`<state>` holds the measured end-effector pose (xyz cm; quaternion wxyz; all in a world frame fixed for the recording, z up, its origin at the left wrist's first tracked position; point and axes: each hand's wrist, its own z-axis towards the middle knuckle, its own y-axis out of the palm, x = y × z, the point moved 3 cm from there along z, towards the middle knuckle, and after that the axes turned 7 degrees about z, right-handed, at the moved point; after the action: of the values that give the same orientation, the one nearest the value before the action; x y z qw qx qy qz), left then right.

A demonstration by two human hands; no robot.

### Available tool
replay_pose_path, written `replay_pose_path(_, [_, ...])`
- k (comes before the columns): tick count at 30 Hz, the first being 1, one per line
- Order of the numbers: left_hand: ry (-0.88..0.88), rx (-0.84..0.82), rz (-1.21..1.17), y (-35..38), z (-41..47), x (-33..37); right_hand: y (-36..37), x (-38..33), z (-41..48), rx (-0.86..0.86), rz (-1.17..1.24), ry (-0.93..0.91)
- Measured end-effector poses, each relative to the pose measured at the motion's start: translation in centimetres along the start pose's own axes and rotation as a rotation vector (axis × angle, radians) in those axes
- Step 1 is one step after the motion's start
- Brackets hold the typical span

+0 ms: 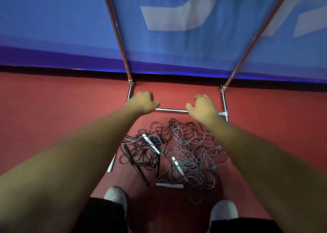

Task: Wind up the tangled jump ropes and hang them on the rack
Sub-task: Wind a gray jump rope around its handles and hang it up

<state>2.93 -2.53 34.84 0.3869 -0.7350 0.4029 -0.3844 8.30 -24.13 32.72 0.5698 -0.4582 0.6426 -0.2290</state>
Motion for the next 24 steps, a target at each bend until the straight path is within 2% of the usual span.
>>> replay_pose_path(6, [-0.072,-0.195,0.002,12.4,2.0,-5.0,10.2,5.5,0.7,-0.150,-0.039,0.064])
replay_pose_path(12, [-0.049,-0.318,0.012,20.9,4.6,-8.9,19.7,8.5,2.1,-0.306,-0.044,0.093])
replay_pose_path(17, [-0.039,-0.241,0.031,26.4,7.8,-12.0,26.5,8.7,3.1,-0.389,0.010,0.071])
replay_pose_path(20, [0.030,-0.259,0.070,28.7,9.3,-12.4,29.8,8.3,3.1,-0.423,0.113,0.116])
replay_pose_path(24, [0.071,-0.117,0.064,29.4,10.2,-13.1,32.4,8.5,3.1,-0.443,0.242,0.157])
